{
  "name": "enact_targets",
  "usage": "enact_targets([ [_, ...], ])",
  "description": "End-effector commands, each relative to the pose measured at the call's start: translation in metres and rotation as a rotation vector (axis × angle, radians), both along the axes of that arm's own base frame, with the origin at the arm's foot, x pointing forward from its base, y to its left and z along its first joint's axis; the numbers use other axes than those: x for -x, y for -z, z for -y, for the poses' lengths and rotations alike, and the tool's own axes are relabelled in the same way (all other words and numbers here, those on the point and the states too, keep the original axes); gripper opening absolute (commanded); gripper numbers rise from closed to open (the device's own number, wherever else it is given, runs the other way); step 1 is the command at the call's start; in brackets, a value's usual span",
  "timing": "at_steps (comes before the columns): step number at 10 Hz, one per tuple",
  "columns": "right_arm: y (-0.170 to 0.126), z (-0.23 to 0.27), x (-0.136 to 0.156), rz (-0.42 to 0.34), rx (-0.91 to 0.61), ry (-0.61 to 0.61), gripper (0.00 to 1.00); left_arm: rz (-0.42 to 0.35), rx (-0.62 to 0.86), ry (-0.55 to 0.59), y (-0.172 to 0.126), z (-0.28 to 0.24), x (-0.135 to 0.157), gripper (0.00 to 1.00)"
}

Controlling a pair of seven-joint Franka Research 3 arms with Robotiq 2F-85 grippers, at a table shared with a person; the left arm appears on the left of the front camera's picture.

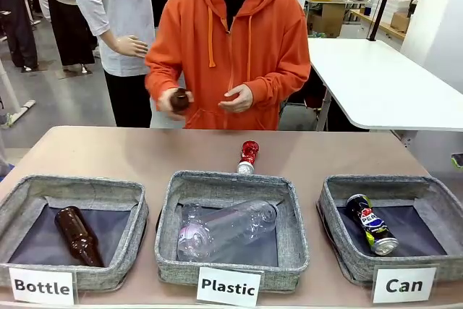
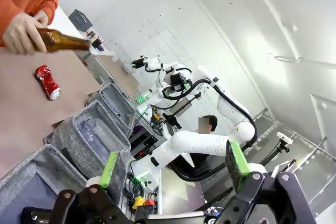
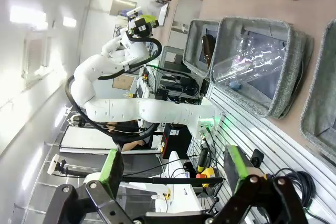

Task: Sort the can waste into the basket.
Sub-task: Pick up the can waste from the table and place it in the right Fabric basket.

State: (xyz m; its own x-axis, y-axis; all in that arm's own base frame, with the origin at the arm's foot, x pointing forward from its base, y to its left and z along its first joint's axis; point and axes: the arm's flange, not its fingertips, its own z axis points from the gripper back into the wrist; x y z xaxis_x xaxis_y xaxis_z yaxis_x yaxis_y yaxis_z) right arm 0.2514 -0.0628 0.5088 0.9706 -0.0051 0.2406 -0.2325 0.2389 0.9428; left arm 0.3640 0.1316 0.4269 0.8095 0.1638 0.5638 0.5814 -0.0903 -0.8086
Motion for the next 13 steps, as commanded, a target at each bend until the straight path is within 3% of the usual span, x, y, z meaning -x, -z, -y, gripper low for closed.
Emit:
enact_targets([
  [1,0.001,0.0,0.001,-0.004,0.006,-0.003,1.0,0.001,0.004,0.0,-0.002,0.002,0.003,1.0],
  [2,0.001,0.0,0.001,-0.004,0.006,-0.003,1.0,0.0,0.0,0.0,0.0,0.0,0.0,1.0],
  [3,0.0,0.0,0.0,0.0,0.0,0.0,1.0,0.008,-0.057,0.015,-0.018,-0.011,-0.002,1.0],
  [5,-0.007,-0.027,-0.052,0.083,0.241,-0.137,1.0,-0.008,-0.105,-0.053,-0.035,-0.054,0.011,1.0],
  [8,-0.014,-0.07,-0.117,0.335,0.685,-0.185,1.0,-0.107,-0.099,-0.182,-0.031,-0.122,0.038,1.0],
  [9,-0.013,-0.088,-0.132,0.39,0.753,-0.178,1.0,-0.158,-0.101,-0.224,-0.025,-0.137,0.04,1.0],
  [10,-0.01,-0.105,-0.139,0.377,0.741,-0.18,1.0,-0.184,-0.107,-0.246,-0.017,-0.145,0.049,1.0],
  [11,-0.007,-0.128,-0.149,0.308,0.73,-0.158,1.0,-0.188,-0.084,-0.242,-0.011,-0.15,0.056,1.0],
  [12,-0.004,-0.151,-0.163,0.23,0.724,-0.062,1.0,-0.183,-0.083,-0.23,-0.012,-0.15,0.053,1.0],
  [13,0.006,-0.181,-0.18,0.226,0.724,0.098,1.0,-0.194,-0.096,-0.217,-0.01,-0.147,0.054,1.0],
])
